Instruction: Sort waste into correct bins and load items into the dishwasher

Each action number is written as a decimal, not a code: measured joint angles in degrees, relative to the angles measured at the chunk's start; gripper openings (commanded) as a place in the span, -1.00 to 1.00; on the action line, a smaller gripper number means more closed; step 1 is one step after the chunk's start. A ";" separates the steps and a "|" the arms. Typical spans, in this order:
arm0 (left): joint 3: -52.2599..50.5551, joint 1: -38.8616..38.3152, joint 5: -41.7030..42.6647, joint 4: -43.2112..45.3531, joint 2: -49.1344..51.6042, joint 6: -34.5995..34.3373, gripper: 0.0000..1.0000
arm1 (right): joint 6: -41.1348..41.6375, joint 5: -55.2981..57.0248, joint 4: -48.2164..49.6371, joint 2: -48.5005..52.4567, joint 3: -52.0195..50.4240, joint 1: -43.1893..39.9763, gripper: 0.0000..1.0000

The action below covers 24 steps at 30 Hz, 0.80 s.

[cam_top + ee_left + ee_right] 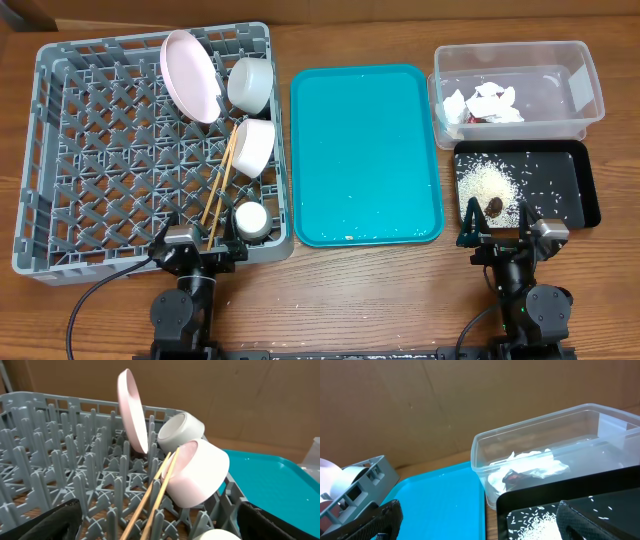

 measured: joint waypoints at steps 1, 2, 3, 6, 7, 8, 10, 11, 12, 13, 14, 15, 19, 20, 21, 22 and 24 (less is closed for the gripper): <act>0.00 0.00 0.09 -0.02 0.00 0.20 1.00 | 0.00 -0.02 0.00 0.00 0.00 0.00 1.00; 0.00 0.00 0.24 -0.02 0.00 0.39 1.00 | -0.02 0.00 0.02 0.00 0.00 0.00 1.00; 0.00 0.00 0.42 -0.02 0.00 0.57 1.00 | 0.02 0.00 0.00 0.00 0.00 0.00 1.00; 0.00 0.00 0.68 -0.04 0.00 0.79 1.00 | -0.02 0.02 0.02 0.00 0.00 0.00 1.00; 0.00 0.00 0.70 -0.04 0.00 0.79 1.00 | 0.00 0.02 0.00 0.00 0.00 0.00 1.00; 0.00 0.00 0.70 -0.04 0.00 0.79 1.00 | -0.04 0.00 0.00 0.00 0.00 0.00 1.00; 0.00 0.00 0.79 -0.04 0.00 0.79 1.00 | -0.02 0.00 0.02 0.00 0.00 0.00 1.00; 0.00 0.00 0.83 -0.04 0.00 0.79 1.00 | 0.00 0.02 0.00 0.00 0.00 0.00 1.00; 0.00 0.00 0.85 -0.04 0.00 0.79 1.00 | -0.02 0.00 0.00 0.00 0.00 0.00 0.99; 0.00 0.00 0.85 -0.04 0.00 0.79 1.00 | 0.00 0.00 0.00 0.00 0.00 0.00 1.00; 0.00 0.00 0.85 -0.04 0.00 0.79 1.00 | -0.02 0.00 0.00 0.00 0.00 0.00 1.00; 0.00 0.00 0.85 -0.04 0.00 0.79 1.00 | -0.02 0.00 0.02 0.00 0.00 0.00 1.00; 0.00 0.00 0.85 -0.04 0.00 0.79 1.00 | -0.02 0.00 -0.02 0.00 0.00 0.00 1.00; 0.00 0.00 0.85 -0.04 0.00 0.79 1.00 | -0.02 0.00 0.02 0.00 0.00 0.02 1.00; 0.00 0.00 0.85 -0.04 0.00 0.79 1.00 | -0.02 0.00 0.00 0.00 0.00 0.00 1.00; 0.00 0.00 0.85 -0.04 0.00 0.79 1.00 | 0.00 0.00 0.00 0.00 0.00 0.00 1.00; 0.00 0.00 0.85 -0.04 0.00 0.79 1.00 | 0.00 0.02 0.02 0.00 0.00 0.00 1.00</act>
